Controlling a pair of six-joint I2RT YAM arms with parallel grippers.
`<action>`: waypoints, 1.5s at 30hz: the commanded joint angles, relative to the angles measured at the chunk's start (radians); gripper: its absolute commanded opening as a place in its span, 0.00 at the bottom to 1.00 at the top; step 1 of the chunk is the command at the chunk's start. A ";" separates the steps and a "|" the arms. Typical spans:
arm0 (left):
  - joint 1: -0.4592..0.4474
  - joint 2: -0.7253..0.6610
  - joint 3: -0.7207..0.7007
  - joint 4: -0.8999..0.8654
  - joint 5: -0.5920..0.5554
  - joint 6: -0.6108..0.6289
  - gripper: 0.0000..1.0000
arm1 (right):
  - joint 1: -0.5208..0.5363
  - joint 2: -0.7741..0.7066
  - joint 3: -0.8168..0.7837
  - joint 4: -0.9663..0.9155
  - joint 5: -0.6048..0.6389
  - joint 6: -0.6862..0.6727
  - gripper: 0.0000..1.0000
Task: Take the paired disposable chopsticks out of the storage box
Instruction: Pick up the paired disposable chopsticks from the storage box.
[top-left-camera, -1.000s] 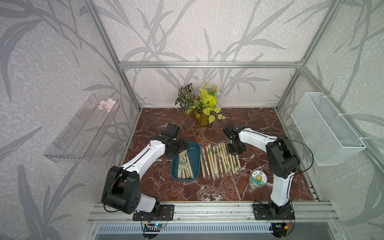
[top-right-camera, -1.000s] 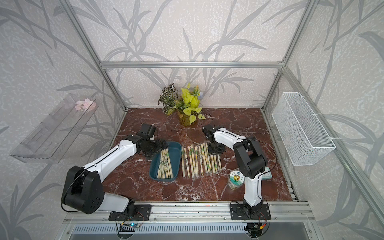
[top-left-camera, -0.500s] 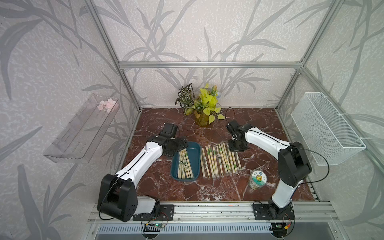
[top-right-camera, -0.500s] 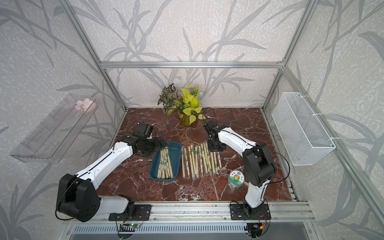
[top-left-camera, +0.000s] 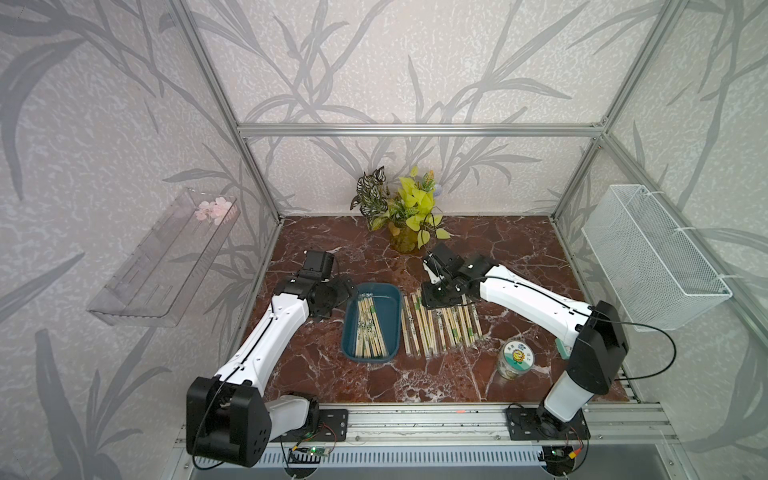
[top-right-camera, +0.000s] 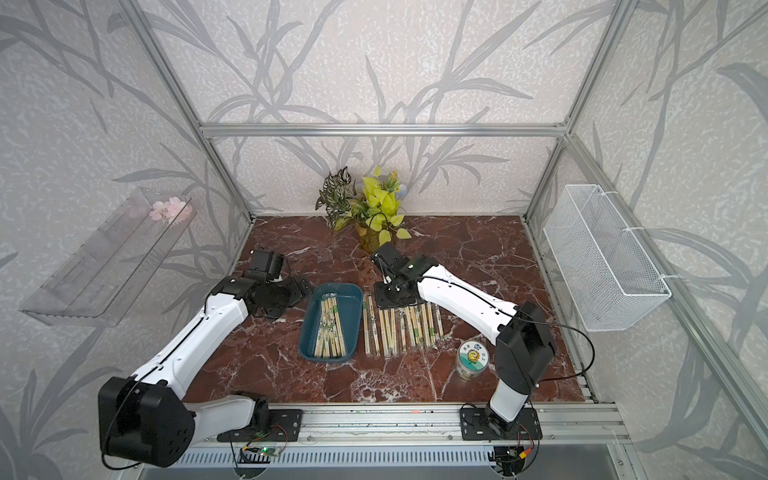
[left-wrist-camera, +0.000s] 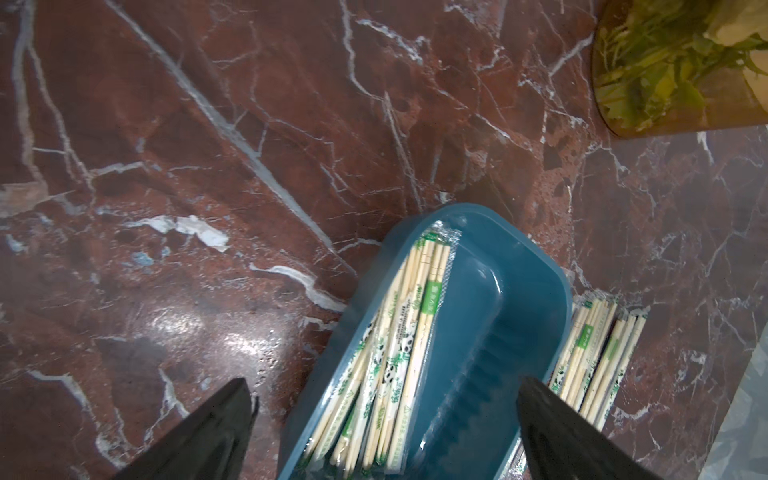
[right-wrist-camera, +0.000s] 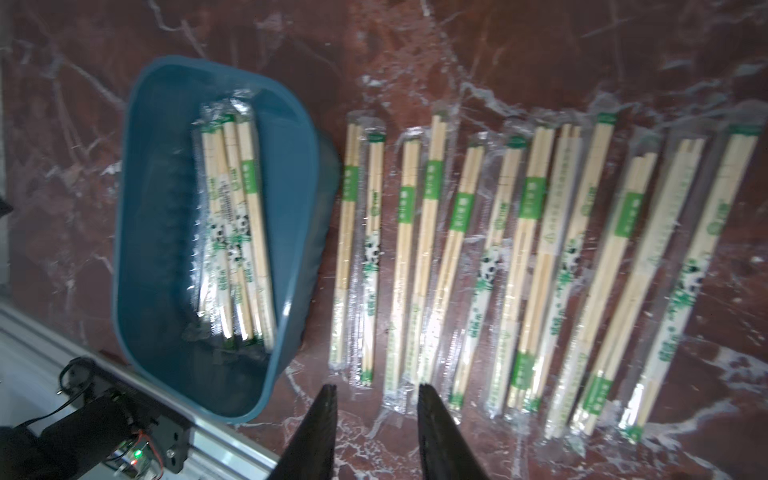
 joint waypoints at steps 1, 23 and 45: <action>0.042 -0.022 -0.020 -0.040 0.021 0.033 1.00 | 0.050 0.051 0.064 0.034 -0.041 0.020 0.36; 0.197 0.012 -0.072 -0.025 0.128 0.062 1.00 | 0.196 0.509 0.434 -0.076 0.036 -0.095 0.36; 0.207 -0.004 -0.123 -0.017 0.181 0.080 1.00 | 0.198 0.706 0.627 -0.180 0.079 -0.112 0.36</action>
